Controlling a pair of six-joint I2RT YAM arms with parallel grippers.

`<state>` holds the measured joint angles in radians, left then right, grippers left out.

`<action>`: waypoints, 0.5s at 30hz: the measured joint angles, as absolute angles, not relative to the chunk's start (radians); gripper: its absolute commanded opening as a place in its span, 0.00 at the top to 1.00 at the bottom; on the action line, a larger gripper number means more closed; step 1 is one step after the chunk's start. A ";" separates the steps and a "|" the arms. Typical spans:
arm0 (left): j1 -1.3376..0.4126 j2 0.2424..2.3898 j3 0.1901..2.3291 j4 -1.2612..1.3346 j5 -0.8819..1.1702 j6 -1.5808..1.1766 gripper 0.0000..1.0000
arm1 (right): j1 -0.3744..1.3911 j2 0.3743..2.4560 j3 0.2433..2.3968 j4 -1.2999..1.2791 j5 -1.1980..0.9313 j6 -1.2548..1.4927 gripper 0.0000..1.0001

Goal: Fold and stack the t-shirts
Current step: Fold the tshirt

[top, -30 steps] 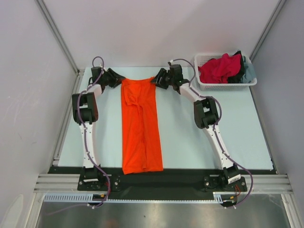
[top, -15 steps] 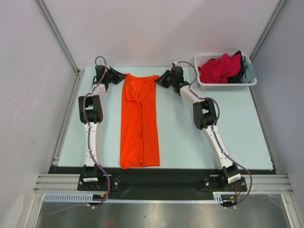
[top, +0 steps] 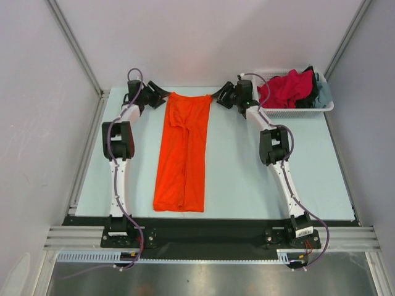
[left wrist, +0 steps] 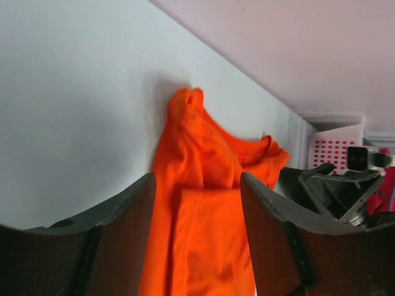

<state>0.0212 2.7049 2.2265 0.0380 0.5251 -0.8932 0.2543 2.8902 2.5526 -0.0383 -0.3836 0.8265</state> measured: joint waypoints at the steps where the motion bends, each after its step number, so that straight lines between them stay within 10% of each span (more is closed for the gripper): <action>1: 0.025 2.658 2.189 -0.006 0.514 -0.853 0.37 | 0.247 2.884 2.556 -0.056 -0.392 0.809 0.36; 8: 0.088 2.233 1.870 -0.290 0.380 -0.590 0.41 | 0.207 2.732 2.457 -0.339 -0.423 0.645 0.27; 15: 0.021 1.664 1.274 -0.387 0.279 -0.496 0.40 | 0.239 2.260 1.880 -0.521 -0.424 0.518 0.24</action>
<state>0.0212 1.6642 1.2743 -0.3866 0.2790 -0.4957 0.2386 2.2601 1.8797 -0.5205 -0.4236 0.5182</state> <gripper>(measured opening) 0.585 0.760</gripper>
